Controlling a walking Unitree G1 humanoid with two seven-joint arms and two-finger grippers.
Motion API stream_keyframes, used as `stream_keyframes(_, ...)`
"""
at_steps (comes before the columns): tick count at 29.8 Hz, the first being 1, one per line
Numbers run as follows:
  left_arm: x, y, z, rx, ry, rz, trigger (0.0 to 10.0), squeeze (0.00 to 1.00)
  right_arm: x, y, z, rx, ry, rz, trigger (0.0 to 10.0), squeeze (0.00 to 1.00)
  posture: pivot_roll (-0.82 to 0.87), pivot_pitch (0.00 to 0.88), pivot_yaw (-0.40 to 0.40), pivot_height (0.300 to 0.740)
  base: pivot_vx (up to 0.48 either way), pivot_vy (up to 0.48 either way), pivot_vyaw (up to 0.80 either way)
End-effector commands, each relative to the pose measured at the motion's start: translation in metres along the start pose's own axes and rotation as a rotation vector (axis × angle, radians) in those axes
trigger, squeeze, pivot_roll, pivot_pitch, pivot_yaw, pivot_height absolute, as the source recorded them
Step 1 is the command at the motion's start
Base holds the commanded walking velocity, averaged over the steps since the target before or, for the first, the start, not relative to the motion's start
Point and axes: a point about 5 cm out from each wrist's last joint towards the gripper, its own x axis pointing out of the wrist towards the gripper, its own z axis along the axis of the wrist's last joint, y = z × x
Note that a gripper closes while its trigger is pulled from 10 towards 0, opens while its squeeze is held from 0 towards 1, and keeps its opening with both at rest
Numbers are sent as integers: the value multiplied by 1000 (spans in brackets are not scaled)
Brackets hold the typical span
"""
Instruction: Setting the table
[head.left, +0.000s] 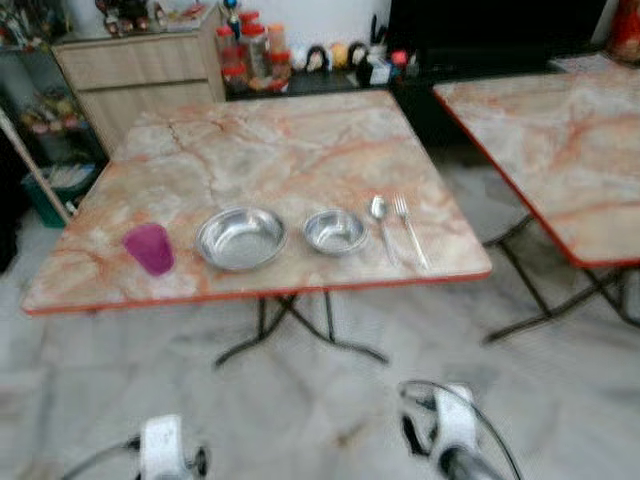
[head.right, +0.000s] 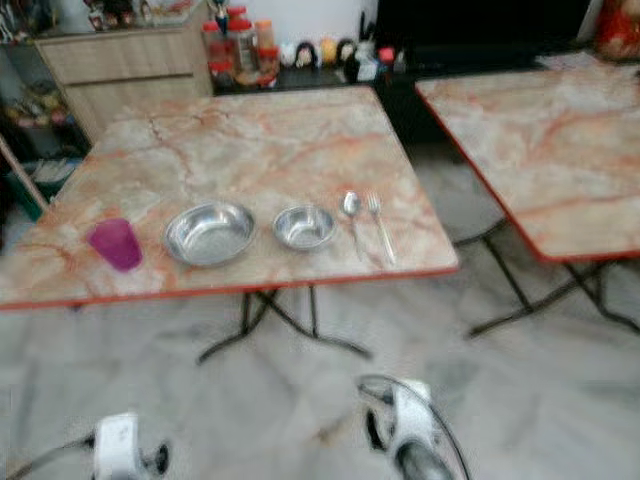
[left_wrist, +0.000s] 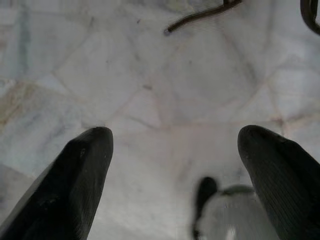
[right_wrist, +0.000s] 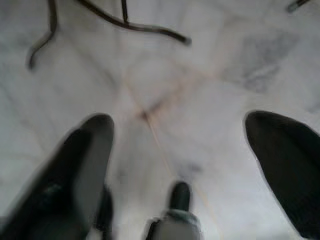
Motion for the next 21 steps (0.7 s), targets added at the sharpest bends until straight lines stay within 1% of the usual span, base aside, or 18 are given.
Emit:
stream_keyframes(1, 0, 10, 2, 11, -10, 27, 10000, 0, 3, 11, 6, 9, -20, 26, 10000, 0, 85, 0, 26, 740, 0, 352, 0)
stream_keyframes(3, 1, 7, 8, 58, -34, 19, 10000, 0, 2, 12, 6, 11, -20, 27, 10000, 0, 80, 0, 28, 740, 0, 0, 0)
stream_keyframes(5, 2, 4, 11, 68, -50, 9, 10000, 0, 2, 12, 6, 11, -19, 27, 10000, 0, 82, 0, 27, 740, 0, 0, 0)
stream_keyframes(6, 3, 0, 16, 72, -75, -5, 10000, 0, 2, 11, 6, 10, -19, 28, 10000, 0, 84, 0, 27, 740, 0, 0, 0)
stream_keyframes(7, 6, -13, 31, 88, -149, -45, 10000, 0, 2, 11, 5, 6, -18, 27, 10000, 0, 87, 0, 25, 740, 0, 0, 0)
stream_keyframes(8, 6, -13, 31, 88, -149, -45, 10000, 0, 2, 11, 5, 6, -18, 27, 10000, 0, 87, 0, 25, 740, 0, 0, 0)
stream_keyframes(9, 7, -22, 42, 105, -197, -72, 10000, 0, 2, 11, 5, 3, -17, 27, 10000, 0, 87, 0, 26, 740, 0, 0, 0)
stream_keyframes(10, 7, -25, 45, 113, -212, -81, 10000, 0, 2, 11, 5, 3, -16, 28, 10000, 0, 87, 0, 26, 740, 0, 0, 0)
stream_keyframes(11, 6, -39, 58, 142, -285, -139, 10000, 0, 2, 10, 5, 2, -17, 26, 10000, 0, 87, 0, 24, 740, 0, 0, 0)
stream_keyframes(12, 6, -39, 58, 142, -285, -139, 10000, 0, 2, 10, 5, 2, -17, 26, 10000, 0, 87, 0, 24, 740, 0, 0, 0)
stream_keyframes(15, 2, -59, 75, 183, -384, -220, 10000, 0, 2, 9, 5, 0, -17, 24, 10000, 0, 93, 0, 24, 740, 0, 0, 0)
stream_keyframes(17, 2, -61, 76, 197, -383, -225, 10000, 0, 2, 9, 5, -2, -17, 23, 10000, 0, 94, 0, 22, 740, 0, 0, 0)
stream_keyframes(19, 4, -60, 73, 183, -359, -219, 10000, 0, 2, 9, 5, -6, -15, 25, 10000, 0, 96, 0, 20, 740, 0, 0, 0)
stream_keyframes(20, 5, -55, 66, 197, -318, -191, 10000, 0, 2, 10, 5, -15, -15, 29, 10000, 0, 90, 0, 19, 740, 0, 0, 0)
stream_keyframes(21, 6, -52, 62, 208, -297, -178, 10000, 0, 2, 10, 5, -16, -15, 30, 10000, 0, 86, 0, 19, 740, 0, 0, 0)
